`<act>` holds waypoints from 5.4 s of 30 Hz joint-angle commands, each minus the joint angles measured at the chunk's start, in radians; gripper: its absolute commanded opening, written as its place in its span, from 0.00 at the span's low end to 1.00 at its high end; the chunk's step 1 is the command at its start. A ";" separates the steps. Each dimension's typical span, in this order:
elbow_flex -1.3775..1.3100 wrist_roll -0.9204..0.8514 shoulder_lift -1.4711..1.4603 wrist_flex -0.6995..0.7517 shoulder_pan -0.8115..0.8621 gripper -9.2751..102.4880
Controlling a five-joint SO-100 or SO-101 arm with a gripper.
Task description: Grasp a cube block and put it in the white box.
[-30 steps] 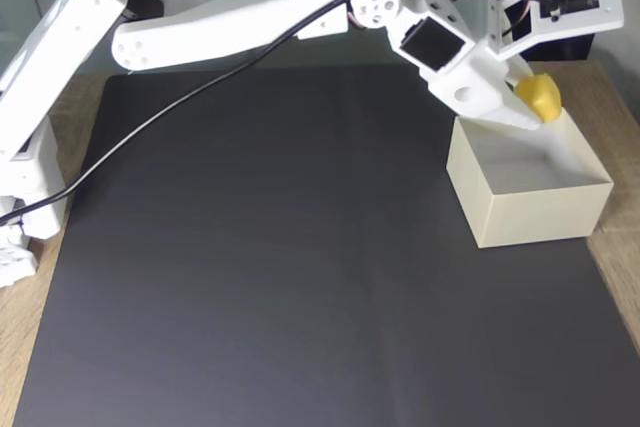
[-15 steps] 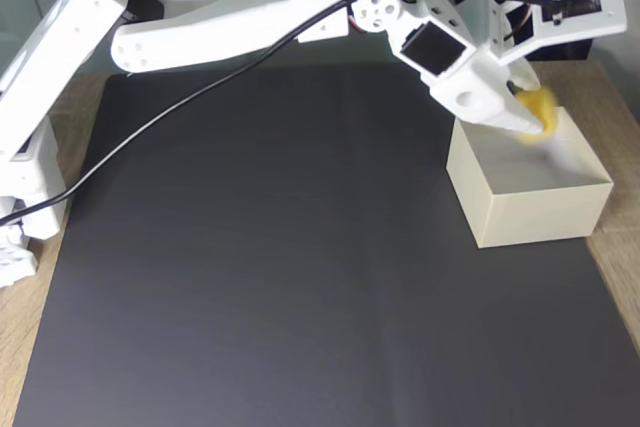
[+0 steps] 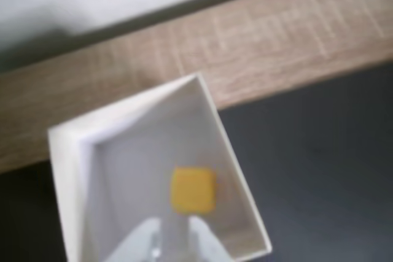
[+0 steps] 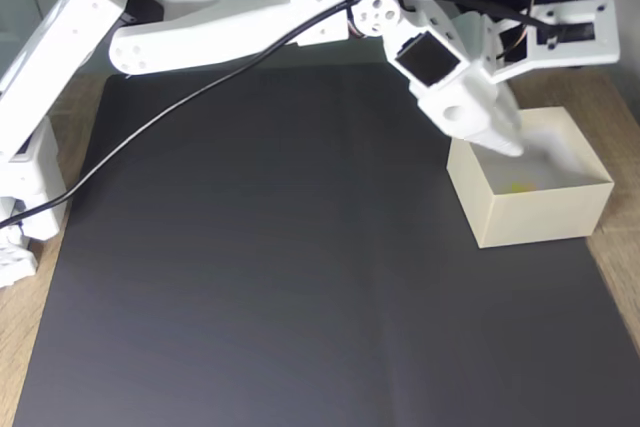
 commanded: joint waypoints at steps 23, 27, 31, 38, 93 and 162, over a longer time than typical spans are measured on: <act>0.630 -0.066 0.888 0.169 -0.149 0.08; 0.936 -0.081 1.117 0.035 -0.146 0.08; 1.198 -0.092 1.310 -0.054 -0.133 0.08; 1.551 -0.089 1.572 -0.120 -0.120 0.08; 2.413 -0.133 2.450 0.253 -0.101 0.08; 2.437 -0.344 2.450 0.383 -0.103 0.09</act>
